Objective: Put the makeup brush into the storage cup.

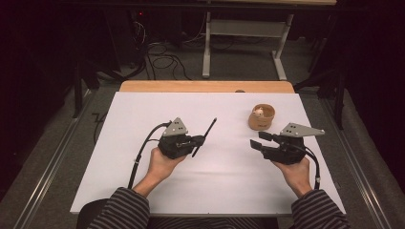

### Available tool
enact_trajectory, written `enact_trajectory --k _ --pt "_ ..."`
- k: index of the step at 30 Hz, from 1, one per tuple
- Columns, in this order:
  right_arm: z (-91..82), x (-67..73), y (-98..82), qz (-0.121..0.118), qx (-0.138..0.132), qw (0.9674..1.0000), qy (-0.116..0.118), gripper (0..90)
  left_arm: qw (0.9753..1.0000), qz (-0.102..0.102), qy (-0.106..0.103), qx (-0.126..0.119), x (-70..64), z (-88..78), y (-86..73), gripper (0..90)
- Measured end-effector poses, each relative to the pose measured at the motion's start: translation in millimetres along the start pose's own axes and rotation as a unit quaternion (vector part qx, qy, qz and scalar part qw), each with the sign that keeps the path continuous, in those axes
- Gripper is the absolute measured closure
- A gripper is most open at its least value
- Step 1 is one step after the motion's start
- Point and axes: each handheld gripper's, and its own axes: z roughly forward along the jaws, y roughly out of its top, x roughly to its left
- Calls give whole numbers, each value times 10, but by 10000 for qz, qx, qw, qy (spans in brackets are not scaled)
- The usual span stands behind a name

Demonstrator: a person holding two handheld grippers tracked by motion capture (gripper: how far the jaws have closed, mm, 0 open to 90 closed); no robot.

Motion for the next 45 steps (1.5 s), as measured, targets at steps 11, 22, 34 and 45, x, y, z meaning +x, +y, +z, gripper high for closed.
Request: enact_trajectory --k 11,22,34,45 --pt "111 72 59 -168 169 9996 141 540 9999 99 -29 90 -29 40 5 837" --pt "232 104 123 -143 206 9993 278 540 9998 159 -80 102 -63 101 21 837" --pt "380 174 183 -135 236 9985 475 542 9997 224 -108 89 -93 135 37 837" --pt "533 270 200 -71 252 9968 755 564 9996 235 -125 63 -105 134 43 837"
